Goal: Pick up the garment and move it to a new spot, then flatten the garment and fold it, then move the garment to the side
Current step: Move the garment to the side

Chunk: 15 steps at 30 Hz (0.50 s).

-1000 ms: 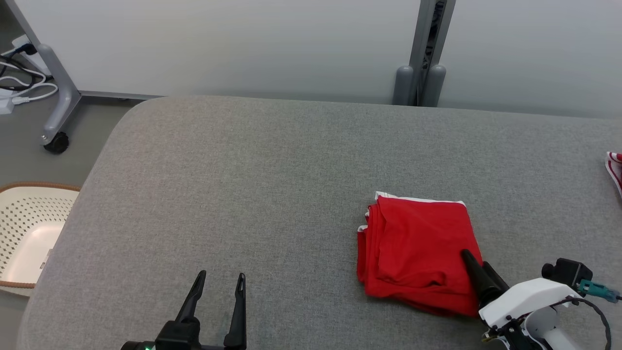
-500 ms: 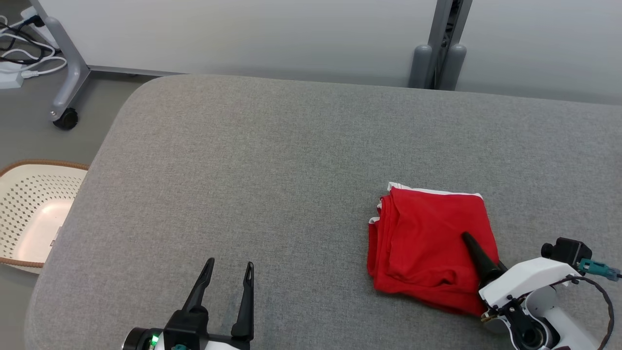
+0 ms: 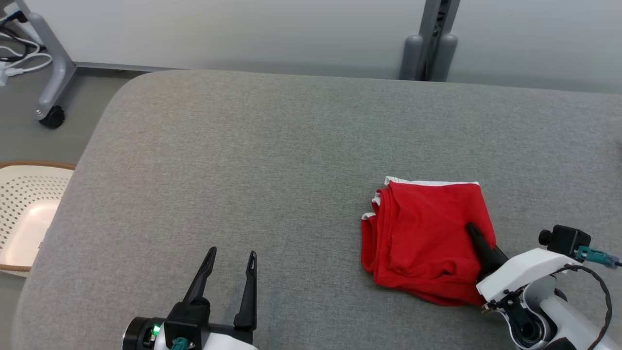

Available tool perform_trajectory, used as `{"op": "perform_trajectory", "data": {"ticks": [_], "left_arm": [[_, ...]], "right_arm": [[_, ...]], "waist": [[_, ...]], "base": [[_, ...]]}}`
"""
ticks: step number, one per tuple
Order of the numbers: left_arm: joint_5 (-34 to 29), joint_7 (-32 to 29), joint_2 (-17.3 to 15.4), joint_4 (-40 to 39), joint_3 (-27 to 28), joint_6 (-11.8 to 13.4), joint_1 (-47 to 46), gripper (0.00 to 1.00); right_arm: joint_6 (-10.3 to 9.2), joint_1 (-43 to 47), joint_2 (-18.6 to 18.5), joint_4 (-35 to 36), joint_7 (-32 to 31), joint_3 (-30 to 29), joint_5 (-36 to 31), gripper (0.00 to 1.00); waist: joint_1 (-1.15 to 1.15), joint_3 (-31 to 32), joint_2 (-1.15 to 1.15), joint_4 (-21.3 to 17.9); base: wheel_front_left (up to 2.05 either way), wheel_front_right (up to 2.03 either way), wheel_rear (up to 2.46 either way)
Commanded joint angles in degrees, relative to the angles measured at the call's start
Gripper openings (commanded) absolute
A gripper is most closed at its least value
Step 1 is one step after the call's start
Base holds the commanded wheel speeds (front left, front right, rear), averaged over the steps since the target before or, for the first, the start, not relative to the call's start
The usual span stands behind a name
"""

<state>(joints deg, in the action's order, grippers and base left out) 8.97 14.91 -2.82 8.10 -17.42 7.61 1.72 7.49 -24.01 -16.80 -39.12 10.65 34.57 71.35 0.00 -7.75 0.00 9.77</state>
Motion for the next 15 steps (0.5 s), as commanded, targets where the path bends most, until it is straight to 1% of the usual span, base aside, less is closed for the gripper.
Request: {"op": "perform_trajectory", "data": {"ticks": [1,9,13,15], "left_arm": [[-0.51,0.32,-0.21,-0.34,0.34,-0.12,-1.28,1.0],[-2.5,0.31,-0.19,-1.9,1.03,-1.33,-2.96,1.0],[-3.63,0.27,-0.22,-2.57,1.72,-1.97,-3.91,1.0],[-4.13,0.27,-0.27,-2.75,1.94,-2.34,-4.58,1.0]], "right_arm": [[0.0,-0.73,-0.67,0.32,0.62,0.3,-0.4,0.0],[0.0,-3.97,-0.9,0.67,4.01,3.01,-3.58,0.0],[0.0,-5.18,-0.9,0.9,4.7,2.03,-6.26,0.0],[0.0,-5.55,-1.08,1.44,4.66,0.07,-8.56,0.0]], "waist": [[0.0,-0.45,0.0,-1.03],[0.0,-2.7,0.0,-7.95],[0.0,-3.86,0.0,-11.57],[0.0,-4.43,0.0,-13.15]], "base": [[0.0,0.0,0.0],[0.0,0.0,0.0],[0.0,0.0,0.0],[0.0,0.0,0.0]]}}
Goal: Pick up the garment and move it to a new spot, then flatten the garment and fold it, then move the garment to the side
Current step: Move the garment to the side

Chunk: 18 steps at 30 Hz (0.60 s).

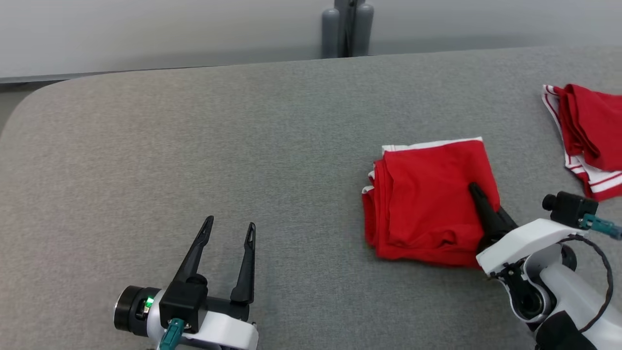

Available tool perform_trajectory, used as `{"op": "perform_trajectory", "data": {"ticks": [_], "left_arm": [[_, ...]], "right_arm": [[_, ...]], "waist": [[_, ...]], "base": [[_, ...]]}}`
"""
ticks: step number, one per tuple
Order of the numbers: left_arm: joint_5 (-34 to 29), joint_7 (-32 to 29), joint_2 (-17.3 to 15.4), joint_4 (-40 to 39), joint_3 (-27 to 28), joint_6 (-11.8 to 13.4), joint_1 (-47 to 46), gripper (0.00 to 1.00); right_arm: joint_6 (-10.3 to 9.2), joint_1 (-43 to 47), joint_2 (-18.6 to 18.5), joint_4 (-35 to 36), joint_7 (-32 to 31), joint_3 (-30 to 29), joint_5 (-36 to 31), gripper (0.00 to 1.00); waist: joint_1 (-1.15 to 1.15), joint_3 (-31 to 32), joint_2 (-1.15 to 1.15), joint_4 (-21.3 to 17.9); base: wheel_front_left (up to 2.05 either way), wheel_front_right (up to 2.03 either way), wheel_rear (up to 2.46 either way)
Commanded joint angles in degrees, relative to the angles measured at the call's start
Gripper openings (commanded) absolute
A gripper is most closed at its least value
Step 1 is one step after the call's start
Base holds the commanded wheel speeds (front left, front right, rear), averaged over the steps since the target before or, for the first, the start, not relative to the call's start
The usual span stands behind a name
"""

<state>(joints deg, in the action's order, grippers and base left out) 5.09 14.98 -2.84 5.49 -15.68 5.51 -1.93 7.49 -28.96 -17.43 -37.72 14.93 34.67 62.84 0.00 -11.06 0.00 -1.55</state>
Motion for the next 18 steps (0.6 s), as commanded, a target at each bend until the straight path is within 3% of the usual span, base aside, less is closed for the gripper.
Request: {"op": "perform_trajectory", "data": {"ticks": [1,18], "left_arm": [[-0.47,0.2,-0.3,-0.28,0.41,-0.44,-1.24,1.0],[-3.18,0.2,-1.53,-2.1,0.61,-2.36,-4.58,1.0]], "right_arm": [[0.0,-0.44,-0.1,0.4,0.39,-0.9,-1.22,0.0],[0.0,1.54,3.58,5.89,0.39,-10.04,-12.15,0.0]], "waist": [[0.0,-1.41,0.0,-2.65],[0.0,-5.61,0.0,-12.84]], "base": [[0.0,0.0,0.0],[0.0,0.0,0.0]]}}
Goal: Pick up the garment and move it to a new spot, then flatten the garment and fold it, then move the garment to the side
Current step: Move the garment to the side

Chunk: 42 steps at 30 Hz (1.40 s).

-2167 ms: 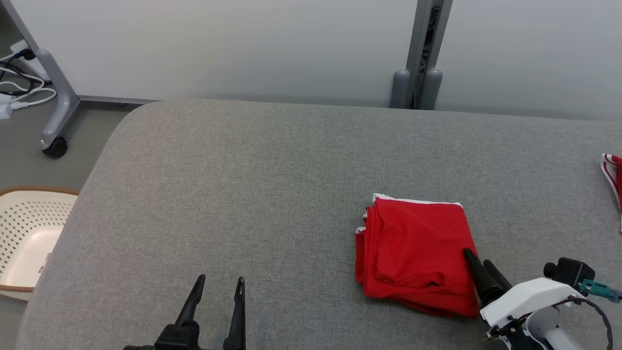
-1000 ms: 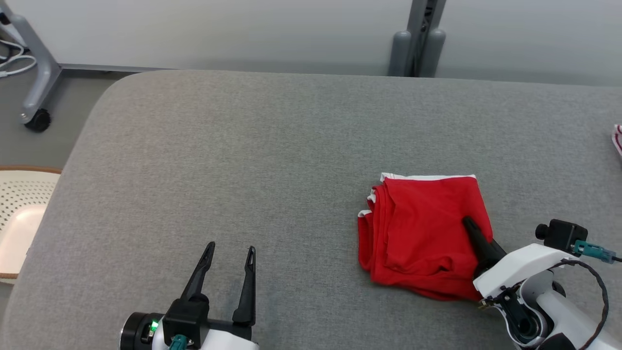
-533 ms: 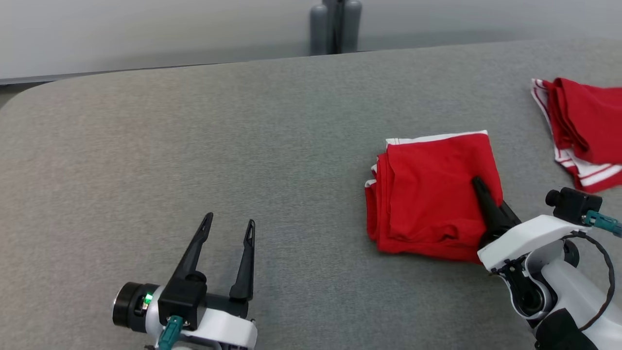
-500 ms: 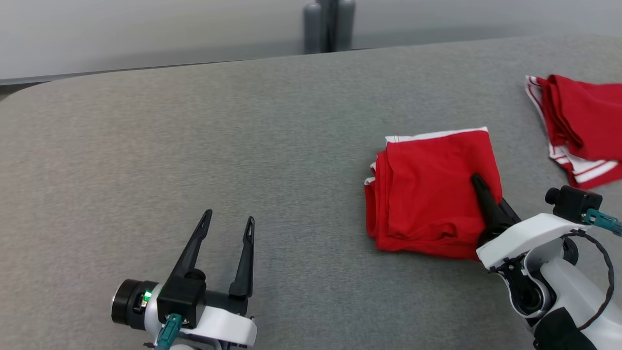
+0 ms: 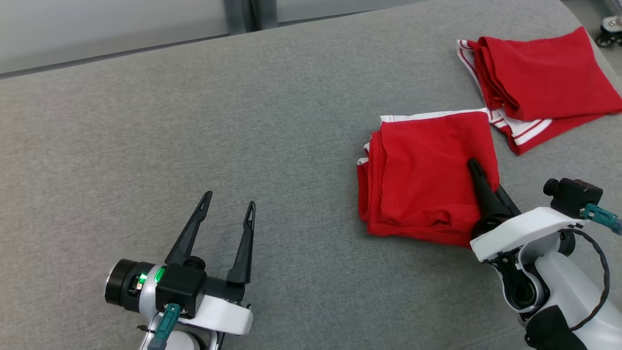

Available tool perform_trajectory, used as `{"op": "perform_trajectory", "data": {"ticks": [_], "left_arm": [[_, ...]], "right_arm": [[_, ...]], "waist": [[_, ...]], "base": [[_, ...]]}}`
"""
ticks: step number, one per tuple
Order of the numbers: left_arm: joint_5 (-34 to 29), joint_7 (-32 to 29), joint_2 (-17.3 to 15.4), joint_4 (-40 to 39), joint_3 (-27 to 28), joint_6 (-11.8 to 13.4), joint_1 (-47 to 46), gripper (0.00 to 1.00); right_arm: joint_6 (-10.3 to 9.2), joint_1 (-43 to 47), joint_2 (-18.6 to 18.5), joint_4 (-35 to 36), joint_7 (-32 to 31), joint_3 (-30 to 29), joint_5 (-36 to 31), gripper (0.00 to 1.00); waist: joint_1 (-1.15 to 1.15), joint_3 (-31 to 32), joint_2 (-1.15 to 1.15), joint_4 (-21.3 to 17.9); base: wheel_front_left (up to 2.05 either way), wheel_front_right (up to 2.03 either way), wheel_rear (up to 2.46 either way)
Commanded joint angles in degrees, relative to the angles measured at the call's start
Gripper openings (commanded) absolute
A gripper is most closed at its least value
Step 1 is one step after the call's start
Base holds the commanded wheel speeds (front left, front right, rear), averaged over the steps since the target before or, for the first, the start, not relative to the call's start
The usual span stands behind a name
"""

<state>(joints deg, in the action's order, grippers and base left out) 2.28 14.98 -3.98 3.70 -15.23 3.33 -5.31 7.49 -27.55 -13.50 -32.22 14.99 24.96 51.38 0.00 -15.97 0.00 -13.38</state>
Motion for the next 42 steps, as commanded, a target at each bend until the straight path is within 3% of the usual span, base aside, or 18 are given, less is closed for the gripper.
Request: {"op": "perform_trajectory", "data": {"ticks": [1,7,13,23,31,42], "left_arm": [[-0.42,0.2,-0.44,-0.42,0.11,-0.29,-1.4,1.0],[-0.97,0.2,-0.97,-0.68,-0.25,-0.81,-2.71,1.0],[-1.86,0.2,-1.68,-1.8,-1.77,-2.32,-5.28,1.0],[-1.71,0.2,-1.69,-11.51,-4.52,-5.16,-9.93,1.0],[-2.7,-0.59,-2.53,-14.95,-5.51,-5.17,-10.86,1.0],[-3.06,-1.25,-3.51,-15.55,-6.08,-4.88,-11.69,1.0]], "right_arm": [[0.0,0.05,-0.25,0.54,0.33,-0.53,-0.76,0.0],[0.0,-0.96,-1.26,0.59,0.33,-1.31,-2.69,0.0],[0.0,-5.52,-4.15,-0.11,0.33,-1.03,-10.9,0.0],[-0.01,-16.87,-12.45,-1.97,0.33,-1.42,-18.82,0.0],[-0.01,-21.28,-20.34,-3.6,0.33,-1.02,-16.92,0.0],[-0.01,-25.53,-31.7,-3.37,-1.72,6.34,-9.95,0.0]], "waist": [[0.0,-0.85,0.0,-1.27],[0.0,-2.04,0.0,-2.0],[0.0,-5.2,0.0,-1.82],[0.0,-13.23,0.0,0.31],[0.0,-16.11,0.0,1.4],[0.0,-17.73,0.0,1.66]], "base": [[0.0,0.0,0.0],[0.0,0.0,0.0],[0.0,0.0,0.0],[0.0,0.0,0.0],[0.0,0.0,0.0],[0.0,0.0,0.0]]}}
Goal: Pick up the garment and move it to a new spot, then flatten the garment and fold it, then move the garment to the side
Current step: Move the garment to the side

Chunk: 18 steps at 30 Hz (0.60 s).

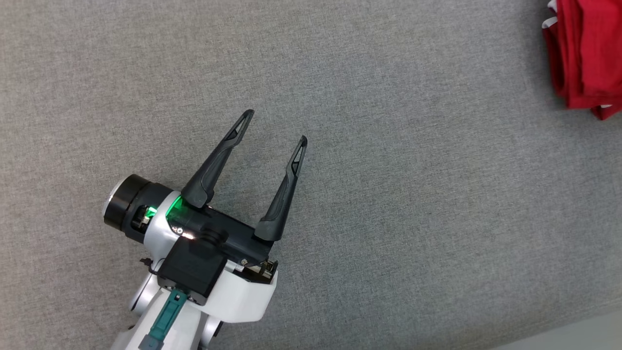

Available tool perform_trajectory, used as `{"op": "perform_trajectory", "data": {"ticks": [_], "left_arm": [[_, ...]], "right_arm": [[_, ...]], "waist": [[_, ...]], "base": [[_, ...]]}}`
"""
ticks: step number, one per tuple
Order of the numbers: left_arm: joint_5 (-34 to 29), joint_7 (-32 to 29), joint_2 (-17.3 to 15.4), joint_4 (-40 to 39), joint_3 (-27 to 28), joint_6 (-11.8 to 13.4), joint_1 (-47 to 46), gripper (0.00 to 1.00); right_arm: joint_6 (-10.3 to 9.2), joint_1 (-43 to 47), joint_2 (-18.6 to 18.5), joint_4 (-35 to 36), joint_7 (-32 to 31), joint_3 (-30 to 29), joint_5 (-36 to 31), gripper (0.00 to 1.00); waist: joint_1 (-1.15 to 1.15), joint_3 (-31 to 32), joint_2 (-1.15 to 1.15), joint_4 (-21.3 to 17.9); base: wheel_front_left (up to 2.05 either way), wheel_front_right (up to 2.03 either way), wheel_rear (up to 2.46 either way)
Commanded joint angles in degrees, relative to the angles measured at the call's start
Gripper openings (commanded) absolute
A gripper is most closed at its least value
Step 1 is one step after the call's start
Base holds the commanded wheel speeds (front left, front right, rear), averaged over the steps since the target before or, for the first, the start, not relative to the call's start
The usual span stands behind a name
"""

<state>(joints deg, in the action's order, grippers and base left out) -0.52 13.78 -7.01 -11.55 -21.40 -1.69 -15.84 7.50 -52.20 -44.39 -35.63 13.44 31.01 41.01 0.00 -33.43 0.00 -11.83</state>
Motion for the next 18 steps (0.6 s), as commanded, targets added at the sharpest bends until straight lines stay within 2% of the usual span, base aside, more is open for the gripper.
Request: {"op": "perform_trajectory", "data": {"ticks": [1,4,9,10,11,12,16,18], "left_arm": [[-0.28,0.01,-0.56,-0.37,0.07,0.1,-1.38,1.0],[-0.34,-0.18,-0.76,-0.45,-0.05,-0.08,-1.78,1.0],[-0.18,-0.15,-0.72,-0.2,-0.59,-0.56,-2.92,1.0],[-0.15,-0.13,-0.73,-0.15,-0.7,-0.6,-3.06,1.0],[-0.15,-0.11,-0.75,-0.15,-0.8,-0.59,-3.31,1.0],[-0.15,-0.1,-0.78,-0.11,-0.86,-0.57,-3.47,1.0],[0.19,-0.01,-0.86,0.18,-1.07,-0.52,-3.55,1.0],[0.4,0.05,-0.91,0.49,-1.07,-0.24,-3.53,1.0]], "right_arm": [[-0.02,-1.5,-1.53,-0.22,-0.59,1.22,0.45,0.0],[-0.03,-3.65,-2.93,-2.88,-1.3,3.79,-1.3,0.0],[-0.03,-7.08,-2.65,-9.26,-0.55,5.71,-5.34,0.0],[-0.03,-7.92,-2.31,-11.19,-0.34,5.96,-6.82,0.13],[-0.03,-8.8,-1.71,-13.0,-0.02,5.91,-7.9,0.45],[-0.03,-9.8,-1.16,-14.97,0.33,5.47,-9.08,1.0],[-0.03,-12.44,0.98,-21.29,1.42,4.28,-14.21,1.0],[-0.03,-14.61,1.81,-25.11,1.86,2.2,-19.09,1.0]], "waist": [[0.0,-0.48,0.0,0.17],[0.0,-1.28,0.0,0.47],[0.0,-2.15,0.0,1.53],[0.0,-2.31,0.0,1.79],[0.0,-2.44,0.0,2.01],[0.0,-2.52,0.0,2.24],[0.0,-2.27,0.0,3.02],[0.0,-1.73,0.0,3.32]], "base": [[0.0,0.0,0.0],[0.0,0.0,0.0],[0.0,0.0,0.0],[0.0,0.0,0.0],[0.0,0.0,0.0],[0.0,0.0,0.0],[0.0,0.0,0.0],[0.0,0.0,0.0]]}}
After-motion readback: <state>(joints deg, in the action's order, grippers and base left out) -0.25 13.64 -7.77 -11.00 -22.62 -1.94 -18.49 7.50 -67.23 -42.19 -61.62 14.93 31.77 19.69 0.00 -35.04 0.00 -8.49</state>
